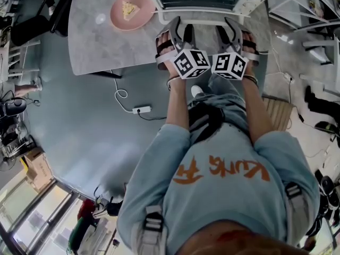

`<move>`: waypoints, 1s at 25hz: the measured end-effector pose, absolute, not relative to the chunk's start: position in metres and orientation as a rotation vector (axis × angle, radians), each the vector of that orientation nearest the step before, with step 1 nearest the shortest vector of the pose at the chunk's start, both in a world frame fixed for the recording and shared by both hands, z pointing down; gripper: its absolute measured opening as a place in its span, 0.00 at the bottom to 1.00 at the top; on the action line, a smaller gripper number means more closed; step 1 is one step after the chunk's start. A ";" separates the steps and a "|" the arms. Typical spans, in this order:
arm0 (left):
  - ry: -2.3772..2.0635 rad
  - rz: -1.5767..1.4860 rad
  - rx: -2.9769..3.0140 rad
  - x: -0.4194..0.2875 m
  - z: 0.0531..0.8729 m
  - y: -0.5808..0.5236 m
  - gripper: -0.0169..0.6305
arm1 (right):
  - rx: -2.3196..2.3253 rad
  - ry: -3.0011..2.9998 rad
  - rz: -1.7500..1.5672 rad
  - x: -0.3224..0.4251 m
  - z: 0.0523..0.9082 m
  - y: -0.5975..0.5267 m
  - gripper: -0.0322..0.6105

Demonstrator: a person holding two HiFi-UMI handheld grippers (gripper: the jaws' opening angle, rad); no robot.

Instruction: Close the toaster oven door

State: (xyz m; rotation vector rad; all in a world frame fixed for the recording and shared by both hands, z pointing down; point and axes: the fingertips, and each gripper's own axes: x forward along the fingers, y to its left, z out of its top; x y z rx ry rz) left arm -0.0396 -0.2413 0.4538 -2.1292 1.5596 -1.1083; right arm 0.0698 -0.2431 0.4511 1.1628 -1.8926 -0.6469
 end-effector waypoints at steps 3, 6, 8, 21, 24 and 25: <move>1.572 -1.101 -2.122 -0.041 0.449 -0.250 0.34 | 1.168 -1.897 -0.662 0.068 0.446 -0.252 0.32; 1.574 -1.091 -2.122 -0.039 0.443 -0.257 0.34 | 1.175 -1.898 -0.671 0.069 0.440 -0.260 0.32; 1.571 -1.083 -2.124 -0.038 0.440 -0.262 0.34 | 1.185 -1.902 -0.679 0.070 0.436 -0.266 0.33; 1.609 -0.996 -2.126 -0.040 0.422 -0.312 0.37 | 1.211 -1.923 -0.748 0.066 0.420 -0.316 0.34; 1.619 -0.985 -2.123 -0.040 0.420 -0.320 0.38 | 1.206 -1.929 -0.758 0.066 0.418 -0.324 0.34; 1.621 -0.981 -2.122 -0.040 0.419 -0.322 0.38 | 1.201 -1.929 -0.760 0.066 0.418 -0.325 0.34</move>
